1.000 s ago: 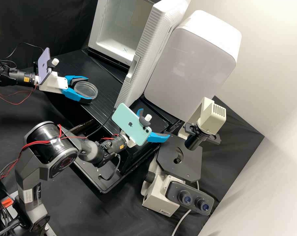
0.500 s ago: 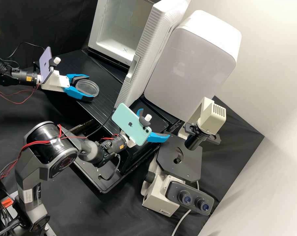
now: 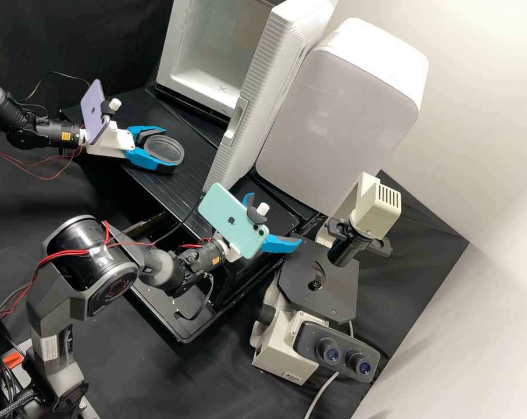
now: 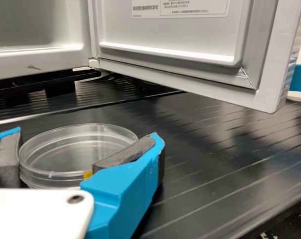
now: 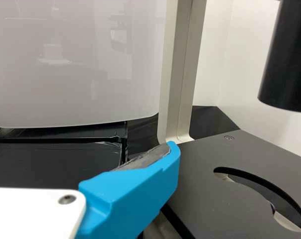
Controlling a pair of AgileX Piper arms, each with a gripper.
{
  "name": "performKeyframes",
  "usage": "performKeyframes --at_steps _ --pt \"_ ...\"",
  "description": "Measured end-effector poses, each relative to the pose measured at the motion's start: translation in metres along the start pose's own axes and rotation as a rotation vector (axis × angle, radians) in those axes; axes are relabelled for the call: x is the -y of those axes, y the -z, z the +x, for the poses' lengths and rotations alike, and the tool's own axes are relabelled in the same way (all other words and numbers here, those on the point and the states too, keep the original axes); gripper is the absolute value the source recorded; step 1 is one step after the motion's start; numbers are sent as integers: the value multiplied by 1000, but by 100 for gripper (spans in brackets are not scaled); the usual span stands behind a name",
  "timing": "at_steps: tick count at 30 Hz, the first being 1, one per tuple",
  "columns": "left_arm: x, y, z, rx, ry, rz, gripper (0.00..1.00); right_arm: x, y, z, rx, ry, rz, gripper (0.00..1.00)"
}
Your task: Take the petri dish out of the incubator
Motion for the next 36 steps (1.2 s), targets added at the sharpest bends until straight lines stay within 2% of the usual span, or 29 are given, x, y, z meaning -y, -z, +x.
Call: performKeyframes --at_steps 2,3,15,21,24,27,32,36 --pt "0 0 0 0 1 0 0 0 0 0 0 0 0 100" --pt "0 0 0 0 1 0 100 0 0 0 0 0 0 100" --pt "2 0 1 3 9 2 100 0 0 0 0 0 0 100" --pt "3 -1 1 -3 8 32 100 0 0 0 0 0 0 100" --pt "3 -1 1 -13 4 31 100 0 0 0 0 0 0 100" --pt "3 -3 1 -27 -9 57 100 0 0 0 0 0 0 100" --pt "2 -9 1 -23 -38 135 100 0 0 0 0 0 0 100" --pt "6 -13 -3 -9 -56 155 100 0 0 0 0 0 0 100"
